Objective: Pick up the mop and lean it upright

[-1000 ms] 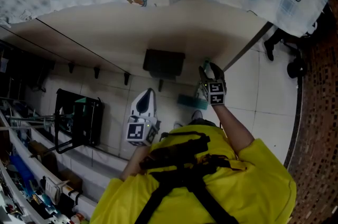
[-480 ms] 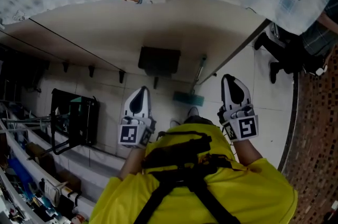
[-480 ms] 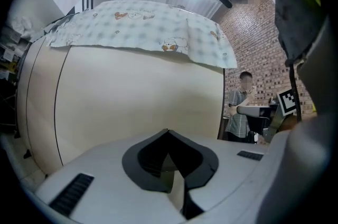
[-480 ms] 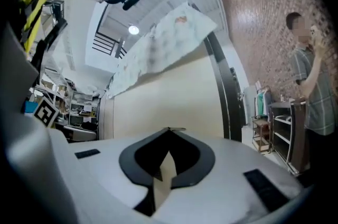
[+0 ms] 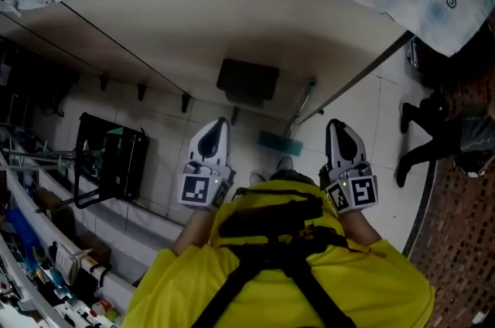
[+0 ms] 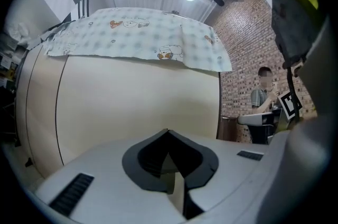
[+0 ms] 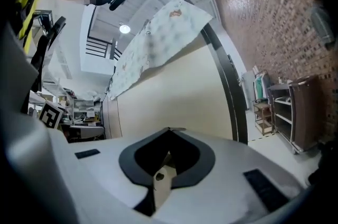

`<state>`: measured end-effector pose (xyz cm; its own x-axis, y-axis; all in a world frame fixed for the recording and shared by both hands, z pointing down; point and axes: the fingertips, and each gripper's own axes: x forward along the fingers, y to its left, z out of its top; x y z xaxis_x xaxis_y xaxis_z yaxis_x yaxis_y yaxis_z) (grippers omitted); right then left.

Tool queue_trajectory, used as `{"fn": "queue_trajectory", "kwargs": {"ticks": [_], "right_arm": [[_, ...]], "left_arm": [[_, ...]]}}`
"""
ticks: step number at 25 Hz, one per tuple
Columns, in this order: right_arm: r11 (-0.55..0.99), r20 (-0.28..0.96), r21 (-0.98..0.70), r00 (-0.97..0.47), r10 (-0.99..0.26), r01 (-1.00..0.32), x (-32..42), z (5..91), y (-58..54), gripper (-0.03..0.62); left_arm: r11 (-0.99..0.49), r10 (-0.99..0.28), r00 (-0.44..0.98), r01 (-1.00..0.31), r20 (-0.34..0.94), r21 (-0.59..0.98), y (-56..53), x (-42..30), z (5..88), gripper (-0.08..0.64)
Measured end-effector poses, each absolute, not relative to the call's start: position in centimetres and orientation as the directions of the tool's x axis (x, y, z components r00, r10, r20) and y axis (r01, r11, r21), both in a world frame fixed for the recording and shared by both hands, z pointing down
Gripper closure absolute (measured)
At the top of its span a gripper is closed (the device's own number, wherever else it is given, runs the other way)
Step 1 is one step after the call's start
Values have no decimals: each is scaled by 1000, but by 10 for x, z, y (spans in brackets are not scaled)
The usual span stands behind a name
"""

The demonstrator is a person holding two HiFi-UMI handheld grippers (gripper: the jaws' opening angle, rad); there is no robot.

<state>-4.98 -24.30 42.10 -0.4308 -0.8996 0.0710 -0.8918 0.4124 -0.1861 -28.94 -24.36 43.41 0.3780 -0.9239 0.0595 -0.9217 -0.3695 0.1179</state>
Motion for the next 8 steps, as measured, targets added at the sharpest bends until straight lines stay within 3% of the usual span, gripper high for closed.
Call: {"fn": "queue_trajectory", "kwargs": {"ticks": [8], "right_arm": [[432, 65, -160, -447, -892, -887, -64, 418, -238, 588]], "left_arm": [[-345, -932, 356, -930, 68, 127, -227, -301, 437, 558]]}}
